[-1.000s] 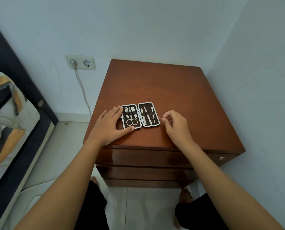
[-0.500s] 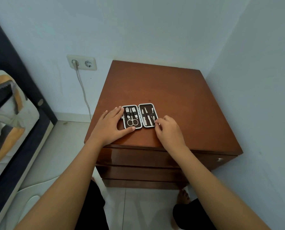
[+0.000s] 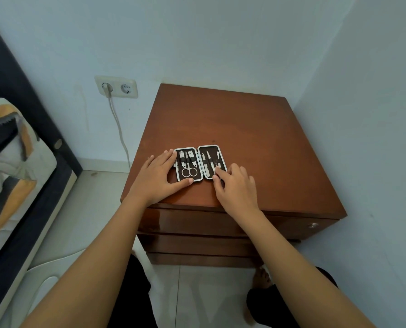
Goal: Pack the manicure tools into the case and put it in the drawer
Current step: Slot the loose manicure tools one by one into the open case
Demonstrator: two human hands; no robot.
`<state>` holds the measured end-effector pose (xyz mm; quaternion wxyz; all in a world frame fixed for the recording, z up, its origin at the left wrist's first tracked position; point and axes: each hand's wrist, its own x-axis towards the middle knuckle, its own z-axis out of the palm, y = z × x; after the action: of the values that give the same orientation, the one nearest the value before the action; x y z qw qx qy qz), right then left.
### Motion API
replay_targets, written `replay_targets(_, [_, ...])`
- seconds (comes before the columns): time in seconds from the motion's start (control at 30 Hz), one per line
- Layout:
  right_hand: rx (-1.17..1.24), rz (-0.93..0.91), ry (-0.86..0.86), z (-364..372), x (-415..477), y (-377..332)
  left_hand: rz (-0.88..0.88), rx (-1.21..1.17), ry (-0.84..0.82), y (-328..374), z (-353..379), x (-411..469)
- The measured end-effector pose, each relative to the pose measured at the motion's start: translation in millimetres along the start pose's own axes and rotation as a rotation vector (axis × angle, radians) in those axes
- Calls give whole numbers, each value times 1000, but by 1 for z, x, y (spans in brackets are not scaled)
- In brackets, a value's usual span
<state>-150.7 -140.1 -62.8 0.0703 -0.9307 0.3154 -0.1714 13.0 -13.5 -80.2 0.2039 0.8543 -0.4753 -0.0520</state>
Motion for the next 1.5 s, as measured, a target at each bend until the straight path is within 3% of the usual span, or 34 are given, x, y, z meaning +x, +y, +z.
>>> replay_targets(0.33, [-90,-23,-132,0,0,7,5,-1,0,0,0,0])
replay_targets(0.67, [-8,-59,27,4,-18,15,6,-11,-2,0,0,0])
replay_targets(1.03, [-66,-51,-64,3,-6,12,-1,-40,-5,0,-1,1])
replay_targets(1.27, [280,108,0,0,-2,14,-53,-139,-30,1,-8,5])
replay_targets(1.5, [327,336,-122,-7,26,13,-77,-137,-129,7,-18,20])
